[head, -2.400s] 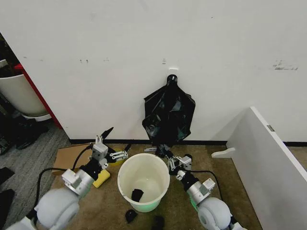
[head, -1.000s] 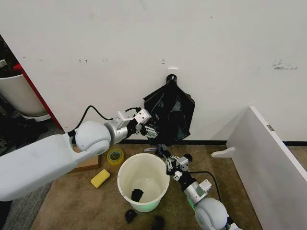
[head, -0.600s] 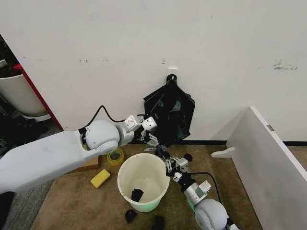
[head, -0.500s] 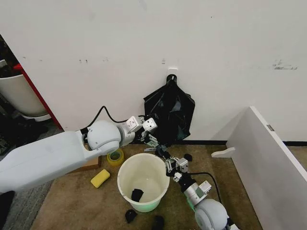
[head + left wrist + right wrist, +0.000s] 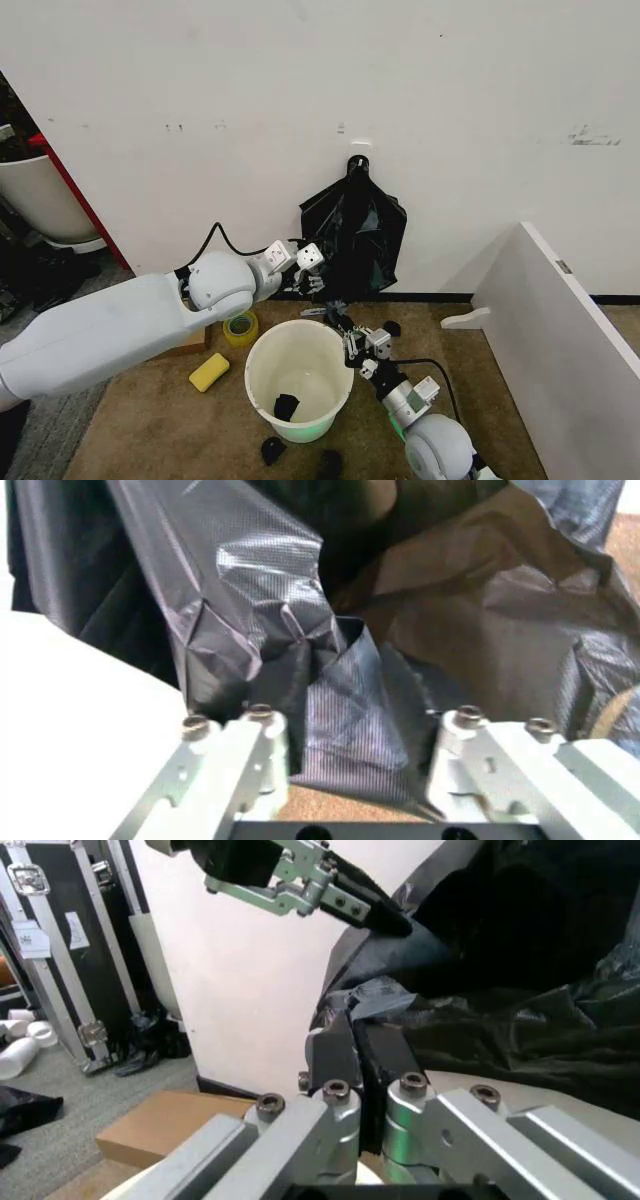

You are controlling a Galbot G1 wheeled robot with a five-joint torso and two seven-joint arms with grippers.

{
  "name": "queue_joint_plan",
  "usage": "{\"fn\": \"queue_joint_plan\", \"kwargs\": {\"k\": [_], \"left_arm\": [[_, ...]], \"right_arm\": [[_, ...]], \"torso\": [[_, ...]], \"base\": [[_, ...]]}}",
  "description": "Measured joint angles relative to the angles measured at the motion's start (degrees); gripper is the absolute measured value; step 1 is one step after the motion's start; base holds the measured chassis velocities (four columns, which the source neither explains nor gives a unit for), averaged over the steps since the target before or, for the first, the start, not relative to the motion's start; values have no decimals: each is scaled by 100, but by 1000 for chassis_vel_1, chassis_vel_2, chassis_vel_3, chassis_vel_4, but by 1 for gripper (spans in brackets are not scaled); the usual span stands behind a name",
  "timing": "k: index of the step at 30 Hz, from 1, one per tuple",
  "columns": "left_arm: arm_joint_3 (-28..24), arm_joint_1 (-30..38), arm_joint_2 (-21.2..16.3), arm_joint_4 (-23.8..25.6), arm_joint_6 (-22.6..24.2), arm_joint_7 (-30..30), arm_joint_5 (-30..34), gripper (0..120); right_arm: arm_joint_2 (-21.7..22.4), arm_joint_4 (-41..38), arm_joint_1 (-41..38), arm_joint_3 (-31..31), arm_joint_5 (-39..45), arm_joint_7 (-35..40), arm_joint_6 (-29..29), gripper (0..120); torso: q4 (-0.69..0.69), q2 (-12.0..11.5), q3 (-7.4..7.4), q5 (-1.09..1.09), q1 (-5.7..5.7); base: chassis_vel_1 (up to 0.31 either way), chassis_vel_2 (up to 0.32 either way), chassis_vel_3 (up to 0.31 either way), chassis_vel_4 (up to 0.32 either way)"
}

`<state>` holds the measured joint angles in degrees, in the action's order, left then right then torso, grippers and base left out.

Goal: Place the garbage bag over the trash bin.

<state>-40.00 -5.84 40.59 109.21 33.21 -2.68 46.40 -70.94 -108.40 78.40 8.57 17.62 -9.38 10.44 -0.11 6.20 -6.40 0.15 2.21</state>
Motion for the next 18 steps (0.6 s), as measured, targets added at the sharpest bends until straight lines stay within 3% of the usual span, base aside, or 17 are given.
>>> {"fn": "queue_joint_plan", "kwargs": {"k": [2, 8, 18], "left_arm": [[203, -185, -7, -3, -73, -67, 2, 15], [559, -553, -33, -1, -431, -215, 23, 0], [1587, -1809, -71, 174, -1659, -345, 511, 0]], "right_arm": [[6, -1, -2, -4, 2, 2, -1, 0], [19, -4, -13, -24, 6, 9, -2, 0], [34, -119, -6, -48, 10, 31, -19, 0]], "torso": [[0, 0, 0, 0, 0], [0, 0, 0, -1, 0], [1, 0, 0, -1, 0]], "base": [[0, 0, 0, 0], [0, 0, 0, 0], [0, 0, 0, 0]]}}
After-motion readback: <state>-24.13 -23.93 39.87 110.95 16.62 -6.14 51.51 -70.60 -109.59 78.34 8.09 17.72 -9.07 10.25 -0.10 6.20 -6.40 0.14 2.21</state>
